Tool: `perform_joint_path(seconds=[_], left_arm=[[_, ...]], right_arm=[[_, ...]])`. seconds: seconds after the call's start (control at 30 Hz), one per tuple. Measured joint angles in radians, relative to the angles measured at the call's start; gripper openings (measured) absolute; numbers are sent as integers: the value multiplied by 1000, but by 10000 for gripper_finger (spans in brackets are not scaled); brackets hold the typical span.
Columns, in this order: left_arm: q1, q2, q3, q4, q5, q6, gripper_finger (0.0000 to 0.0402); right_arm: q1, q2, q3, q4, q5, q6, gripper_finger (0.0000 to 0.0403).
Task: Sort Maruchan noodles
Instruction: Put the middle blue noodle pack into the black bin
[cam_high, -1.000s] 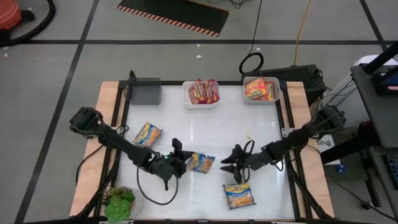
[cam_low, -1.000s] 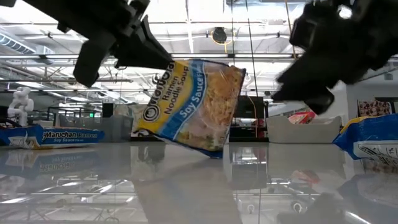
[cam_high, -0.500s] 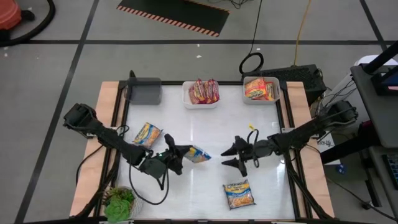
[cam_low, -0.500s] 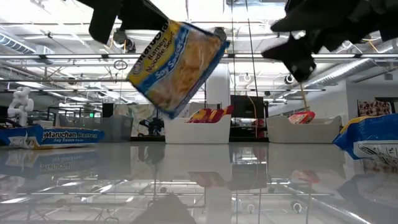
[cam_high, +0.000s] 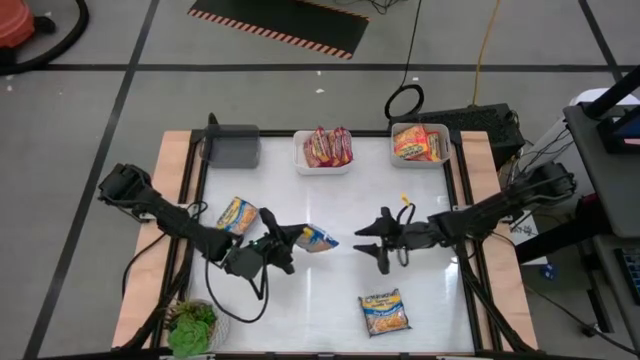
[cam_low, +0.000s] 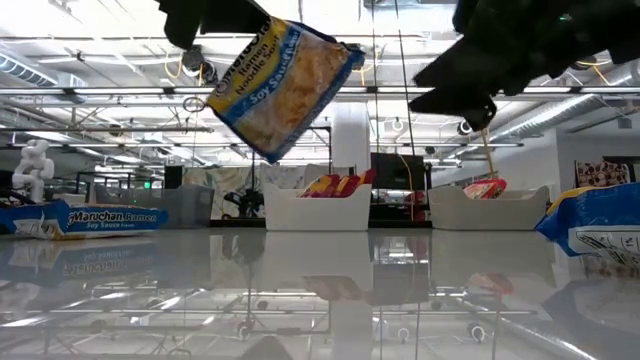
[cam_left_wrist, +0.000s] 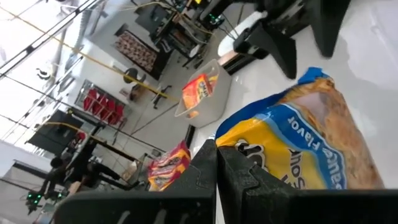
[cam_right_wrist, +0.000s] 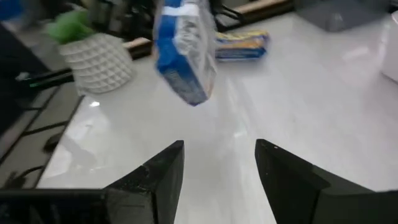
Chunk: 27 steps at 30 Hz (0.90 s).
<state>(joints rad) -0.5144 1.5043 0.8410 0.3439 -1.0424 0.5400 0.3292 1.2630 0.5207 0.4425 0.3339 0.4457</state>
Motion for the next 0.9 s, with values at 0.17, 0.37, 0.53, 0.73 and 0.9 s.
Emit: perform_joint_path(seconds=[0.17,0.37,0.53,0.73,0.9], left_arm=[[21,0,0,-15,156,-35,0],[28,0,0,-44,212,-95,0],[5,0,0,-92,211,-167,0],[-21,0,0,-140,184,-237,0],[-24,0,0,-140,178,-255,0]], right_arm=[[-3,68,117,-88,-27,-10,192],[-2,127,224,-141,-47,-50,192],[-7,131,286,-249,49,-52,192],[1,131,326,-243,56,-97,192],[-1,131,327,-255,47,-117,192]])
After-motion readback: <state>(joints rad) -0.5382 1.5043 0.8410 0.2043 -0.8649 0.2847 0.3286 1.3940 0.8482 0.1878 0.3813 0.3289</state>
